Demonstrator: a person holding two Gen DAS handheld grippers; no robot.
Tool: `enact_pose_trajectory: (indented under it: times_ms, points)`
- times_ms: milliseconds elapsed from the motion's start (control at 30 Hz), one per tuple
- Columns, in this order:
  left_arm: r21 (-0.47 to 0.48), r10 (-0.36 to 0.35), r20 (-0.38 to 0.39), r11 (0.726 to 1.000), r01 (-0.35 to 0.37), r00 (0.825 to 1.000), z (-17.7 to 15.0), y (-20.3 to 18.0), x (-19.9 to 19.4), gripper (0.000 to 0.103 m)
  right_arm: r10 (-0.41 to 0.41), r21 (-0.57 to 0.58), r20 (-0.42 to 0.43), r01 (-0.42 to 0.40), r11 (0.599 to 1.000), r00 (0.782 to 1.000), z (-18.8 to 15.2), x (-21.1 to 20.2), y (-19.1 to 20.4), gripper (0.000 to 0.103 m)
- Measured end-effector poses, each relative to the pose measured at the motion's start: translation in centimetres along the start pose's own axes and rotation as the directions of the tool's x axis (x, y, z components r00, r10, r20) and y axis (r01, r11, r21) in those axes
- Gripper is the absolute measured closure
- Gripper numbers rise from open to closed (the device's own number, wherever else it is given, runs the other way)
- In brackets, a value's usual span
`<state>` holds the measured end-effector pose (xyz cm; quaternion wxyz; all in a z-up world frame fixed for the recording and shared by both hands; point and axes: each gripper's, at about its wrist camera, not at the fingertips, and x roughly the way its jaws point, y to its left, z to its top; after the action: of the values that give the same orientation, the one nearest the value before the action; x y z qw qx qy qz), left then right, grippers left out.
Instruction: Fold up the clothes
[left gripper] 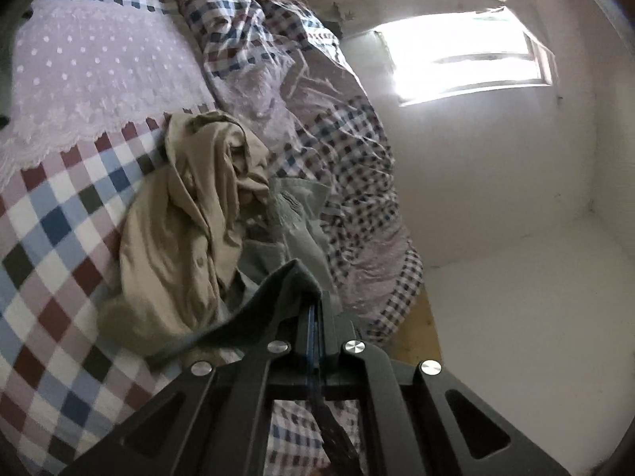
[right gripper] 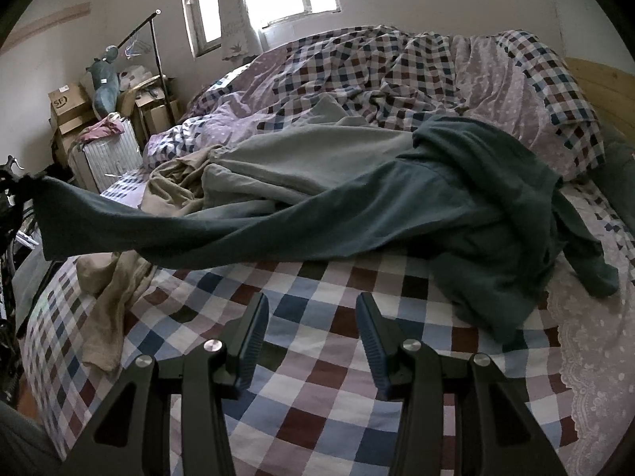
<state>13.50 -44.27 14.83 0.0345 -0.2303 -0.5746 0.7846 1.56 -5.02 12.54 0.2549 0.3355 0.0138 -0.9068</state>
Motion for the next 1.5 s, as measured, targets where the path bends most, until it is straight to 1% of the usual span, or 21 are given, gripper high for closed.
enact_pose_trajectory:
  times_ms: [133,200,233,267,300,333,467,600,700,733,767,800,867,900,933,967,1167,1333,1367,1400,1500]
  points:
    - [-0.024,0.127,0.064,0.992,-0.125,0.99,3.3,3.9,1.5,0.103,-0.001,0.0,-0.015,0.001,1.0,1.0,-0.2,0.4,-0.1,0.054]
    - [-0.054,0.176,0.095,0.984,-0.171,0.98,4.3,6.2,1.8,0.097,-0.001,0.0,-0.022,0.001,1.0,1.0,-0.3,0.6,-0.2,0.054]
    - [-0.06,0.202,0.1,0.979,-0.197,0.974,4.3,7.0,1.8,0.08,-0.001,0.001,-0.024,0.001,1.0,1.0,-0.3,0.7,-0.3,0.054]
    - [-0.061,0.235,0.1,0.971,-0.23,0.967,4.2,7.7,1.8,0.051,-0.002,0.0,-0.026,0.002,1.0,1.0,-0.4,0.8,-0.3,0.054]
    - [-0.055,0.257,0.098,0.966,-0.252,0.962,4.0,8.0,1.8,0.041,-0.003,0.0,-0.028,0.003,1.0,1.0,-0.4,0.9,-0.4,0.054]
    - [-0.044,0.27,0.093,0.963,-0.267,0.958,3.8,8.2,1.8,0.037,-0.003,0.001,-0.031,0.003,1.0,1.0,-0.4,1.0,-0.4,0.054]
    - [-0.004,0.281,0.018,0.96,-0.281,0.96,2.4,8.4,2.4,0.037,0.003,0.004,-0.037,-0.003,1.0,0.999,-0.4,1.4,-0.2,0.054]
    - [-0.028,0.261,-0.059,0.964,-0.263,0.964,0.9,9.0,3.2,0.037,0.01,-0.004,-0.036,-0.01,1.0,0.999,-0.4,1.6,0.4,0.054]
    - [-0.016,0.259,-0.073,0.965,-0.261,0.963,0.6,8.7,3.7,0.038,0.008,-0.016,-0.042,-0.009,1.0,0.999,-0.6,1.6,0.8,0.054]
    - [-0.012,0.26,-0.069,0.965,-0.261,0.963,0.7,8.5,3.7,0.046,0.008,-0.017,-0.044,-0.009,1.0,0.999,-0.7,1.6,0.8,0.054]
    - [-0.006,0.259,-0.067,0.966,-0.26,0.964,0.7,8.3,3.8,0.06,0.007,-0.018,-0.047,-0.008,1.0,0.999,-0.7,1.6,0.8,0.054]
    - [0.003,0.263,-0.065,0.965,-0.264,0.962,0.7,8.1,3.8,0.068,0.006,-0.018,-0.048,-0.007,1.0,0.999,-0.8,1.6,0.7,0.054]
    - [0.022,0.274,-0.065,0.962,-0.273,0.959,0.8,7.7,3.9,0.075,0.003,-0.016,-0.051,-0.004,1.0,0.999,-0.8,1.7,0.6,0.054]
    - [0.028,0.274,-0.07,0.962,-0.272,0.959,0.8,7.6,4.1,0.087,0.001,-0.014,-0.052,-0.002,1.0,0.999,-0.8,1.7,0.5,0.054]
    - [0.032,0.276,-0.075,0.961,-0.275,0.958,0.9,7.5,4.2,0.092,0.0,-0.012,-0.053,-0.001,1.0,0.999,-0.8,1.7,0.5,0.054]
    - [0.037,0.279,-0.071,0.96,-0.277,0.958,0.8,7.4,4.2,0.094,-0.001,-0.011,-0.054,0.0,1.0,0.999,-0.9,1.8,0.4,0.054]
    - [0.078,0.287,-0.008,0.955,-0.285,0.958,1.0,5.6,2.9,0.094,0.002,-0.015,-0.053,-0.003,1.0,0.999,-0.9,1.5,0.5,0.054]
    - [0.104,0.277,-0.018,0.956,-0.273,0.961,1.1,4.9,2.8,0.094,0.0,-0.017,-0.052,-0.001,1.0,0.999,-0.9,1.5,0.4,0.054]
    - [0.108,0.279,-0.024,0.955,-0.275,0.96,1.1,4.9,2.9,0.092,-0.001,-0.017,-0.052,0.0,1.0,0.999,-0.8,1.5,0.4,0.054]
    - [0.107,0.285,-0.03,0.954,-0.28,0.958,1.0,4.9,3.0,0.085,-0.001,-0.016,-0.053,0.0,1.0,0.999,-0.8,1.5,0.4,0.054]
    - [0.1,0.303,-0.047,0.949,-0.297,0.952,0.8,5.1,3.2,0.072,-0.001,-0.018,-0.052,0.0,1.0,0.999,-0.8,1.5,0.5,0.054]
